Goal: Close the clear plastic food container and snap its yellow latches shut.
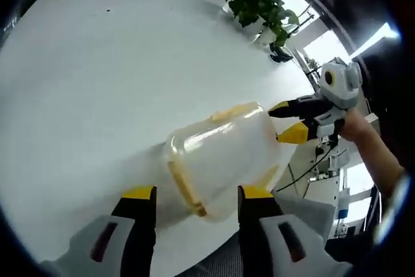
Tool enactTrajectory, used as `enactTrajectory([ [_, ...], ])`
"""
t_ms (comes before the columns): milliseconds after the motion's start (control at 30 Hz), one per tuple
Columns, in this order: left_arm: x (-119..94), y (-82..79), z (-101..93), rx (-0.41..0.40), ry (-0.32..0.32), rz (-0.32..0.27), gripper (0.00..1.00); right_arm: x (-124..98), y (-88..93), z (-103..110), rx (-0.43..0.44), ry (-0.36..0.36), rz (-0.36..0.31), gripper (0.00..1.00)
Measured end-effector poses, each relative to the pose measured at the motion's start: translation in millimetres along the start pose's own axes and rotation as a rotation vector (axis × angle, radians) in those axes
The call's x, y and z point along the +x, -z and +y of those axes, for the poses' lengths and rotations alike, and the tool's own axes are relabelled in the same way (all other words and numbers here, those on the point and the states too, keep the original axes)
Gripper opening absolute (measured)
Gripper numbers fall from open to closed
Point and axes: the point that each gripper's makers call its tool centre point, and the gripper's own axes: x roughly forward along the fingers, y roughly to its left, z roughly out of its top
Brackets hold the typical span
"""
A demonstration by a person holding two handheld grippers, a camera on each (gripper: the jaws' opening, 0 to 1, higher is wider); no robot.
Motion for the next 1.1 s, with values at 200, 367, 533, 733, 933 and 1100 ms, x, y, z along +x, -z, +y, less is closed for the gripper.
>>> enactTrajectory([
  [200, -3, -5.3, -2.9, 0.057, -0.008, -0.005, 0.51, -5, -9.8, -1, -0.026, 0.002, -0.015, 0.42],
  [367, -10, -15.7, -2.7, 0.111, -0.023, -0.020, 0.51, -10, -20.5, -2, -0.065, -0.003, -0.028, 0.42],
  [533, -15, -25.1, -4.9, 0.156, -0.023, -0.029, 0.51, -14, -31.8, 2, -0.100, -0.013, -0.050, 0.40],
  [733, -16, -30.7, -8.5, 0.261, -0.032, -0.034, 0.49, -12, -36.0, 9, -0.195, -0.020, -0.034, 0.37],
  [933, -14, -36.7, -20.1, 0.355, -0.012, -0.030, 0.49, -7, -35.6, 19, -0.265, -0.026, -0.007, 0.37],
  [1100, -13, -36.6, -23.3, 0.438, -0.021, -0.004, 0.48, -2, -35.0, 24, -0.302, -0.040, 0.020, 0.36],
])
